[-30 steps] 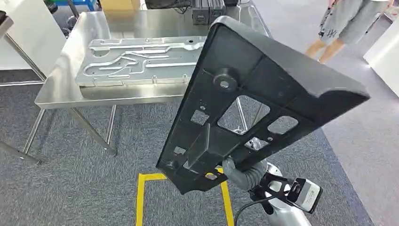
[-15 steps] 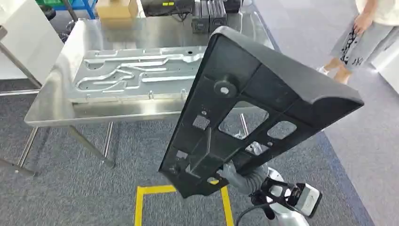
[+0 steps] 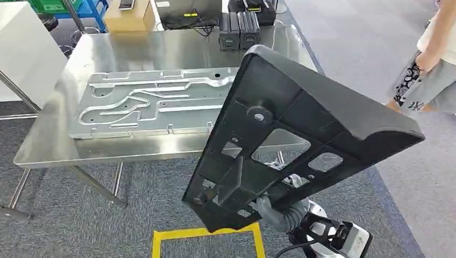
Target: Take the parts from the cabinet and place them on the table.
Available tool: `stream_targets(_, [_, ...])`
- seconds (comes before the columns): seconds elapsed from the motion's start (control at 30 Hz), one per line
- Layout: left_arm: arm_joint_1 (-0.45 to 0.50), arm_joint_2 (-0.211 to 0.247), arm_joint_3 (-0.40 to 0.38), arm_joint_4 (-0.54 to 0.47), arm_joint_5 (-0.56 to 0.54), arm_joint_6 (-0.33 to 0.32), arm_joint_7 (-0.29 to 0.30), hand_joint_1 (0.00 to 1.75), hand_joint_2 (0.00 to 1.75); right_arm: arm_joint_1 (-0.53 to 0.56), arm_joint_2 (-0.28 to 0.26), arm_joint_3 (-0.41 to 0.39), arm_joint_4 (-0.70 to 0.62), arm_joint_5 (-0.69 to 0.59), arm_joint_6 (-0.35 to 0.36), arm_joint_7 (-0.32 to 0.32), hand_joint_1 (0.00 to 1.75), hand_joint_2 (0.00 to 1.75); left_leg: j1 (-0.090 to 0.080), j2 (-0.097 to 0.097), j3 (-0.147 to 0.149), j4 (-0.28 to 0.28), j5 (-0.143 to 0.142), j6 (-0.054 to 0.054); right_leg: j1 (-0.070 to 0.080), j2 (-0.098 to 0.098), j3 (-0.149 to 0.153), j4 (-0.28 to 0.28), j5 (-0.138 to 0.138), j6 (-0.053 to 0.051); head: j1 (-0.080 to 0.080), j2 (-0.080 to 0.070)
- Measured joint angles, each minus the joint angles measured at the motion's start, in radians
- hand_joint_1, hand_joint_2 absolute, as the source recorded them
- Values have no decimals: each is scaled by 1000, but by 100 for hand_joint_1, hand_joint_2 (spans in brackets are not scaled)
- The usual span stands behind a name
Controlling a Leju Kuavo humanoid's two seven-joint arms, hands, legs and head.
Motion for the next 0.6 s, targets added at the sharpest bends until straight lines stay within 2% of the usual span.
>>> stream_targets(0.03, [0, 0, 0, 0, 0, -1, -1, 0, 175, 2, 0, 0, -2, 2, -1, 0, 175, 175, 2, 1, 13, -9, -2, 4, -3, -4, -9, 30, -2, 3, 0, 0])
stream_targets(0.07, [0, 0, 0, 0, 0, -1, 0, 0, 175, 1, 0, 0, -4, 3, -1, 0, 175, 175, 2, 1, 22, -12, -7, 10, -4, -5, -39, 84, -6, 7, 0, 0])
stream_targets(0.1, [-2, 0, 0, 0, 0, -1, 0, 0, 175, 2, 0, -1, -6, 3, -1, 0, 175, 175, 2, 1, 27, -12, -13, 12, -4, -6, -85, 152, -26, 10, 0, 0])
stream_targets(0.17, [-1, 0, 0, 0, 0, -2, -1, 0, 175, 9, -1, -2, -6, 4, -2, 0, 175, 175, 2, 1, 41, -12, -31, 14, -7, -6, -179, 269, -98, 19, 0, 0])
stream_targets(0.2, [-1, 0, 0, 0, 1, -2, -1, 0, 175, 14, -1, -2, -6, 4, -2, 0, 175, 175, 2, 0, 52, -12, -41, 14, -8, -6, -209, 288, -121, 21, 0, 0])
stream_targets(0.23, [0, 0, 0, 0, 3, -2, -1, 0, 175, 17, -2, -2, -6, 5, -2, 0, 175, 175, 2, -2, 66, -12, -52, 13, -9, -7, -219, 268, -115, 22, 0, 0])
stream_targets(0.27, [1, 0, 0, 0, 6, -2, -1, 0, 175, 19, -3, -2, -6, 5, -3, 0, 175, 175, 2, -3, 82, -12, -63, 12, -10, -8, -214, 220, -85, 21, 0, 0])
stream_targets(0.3, [0, -1, 0, 0, 8, -2, -1, 0, 175, 19, -3, -2, -6, 5, -3, 0, 175, 175, 2, -4, 101, -12, -76, 9, -10, -8, -198, 145, -25, 17, 0, 0])
stream_targets(0.33, [0, -1, 0, 0, 8, -2, -1, 0, 175, 19, -4, -2, -6, 5, -5, 0, 175, 175, 2, -4, 117, -13, -89, 6, -9, -8, -180, 68, 51, 9, 0, 0])
stream_targets(0.37, [0, -2, 0, 0, 10, -2, -2, 0, 175, 20, -5, -2, -6, 5, -6, 0, 175, 175, 1, -4, 121, -14, -100, 2, -6, -9, -176, 9, 146, 1, 0, 0])
stream_targets(0.4, [-3, -4, 0, 0, 10, -2, -2, 0, 175, 20, -6, -2, -6, 6, -8, 0, 175, 175, -1, -8, 122, -18, -105, -5, 2, -11, -178, 2, 115, -4, 2, 0])
stream_targets(0.43, [-5, -4, 1, 0, 11, -1, -2, 0, 175, 23, -6, -2, -7, 6, -10, 0, 175, 175, 0, -7, 124, -23, -109, -10, 2, -10, -177, 2, 132, -10, 0, 0])
stream_targets(0.47, [-4, -5, 1, 0, 11, -1, -2, 0, 175, 23, -7, -3, -9, 7, -14, 0, 175, 175, 0, -7, 137, -16, -103, -15, 0, -7, -175, -7, 130, -16, 1, 0])
stream_targets(0.5, [-3, -5, 1, 0, 11, -1, -2, 0, 175, 20, -8, -2, -10, 7, -16, 0, 175, 175, -1, -7, 133, -8, -94, -22, 0, -6, -165, -11, 125, -23, 2, 0])
stream_targets(0.53, [-4, -5, 1, 0, 11, 0, -2, 0, 175, 21, -8, -2, -10, 8, -17, 0, 175, 175, 0, -6, 123, 15, -95, -23, -6, -6, -146, -21, 122, -28, 1, 0])
stream_targets(0.57, [-6, -6, 1, 0, 11, -1, -3, 0, 175, 20, -10, -2, -12, 10, -21, 0, 175, 175, 3, -3, 103, 70, -91, -25, -4, -9, -131, -24, 114, -36, 1, 0])
stream_targets(0.6, [-7, -7, 2, 0, 13, 0, -3, 0, 175, 17, -10, -2, -14, 11, -28, 0, 175, 175, 4, 0, 58, 145, -102, -29, -5, -11, -122, -24, 104, -39, 1, 0])
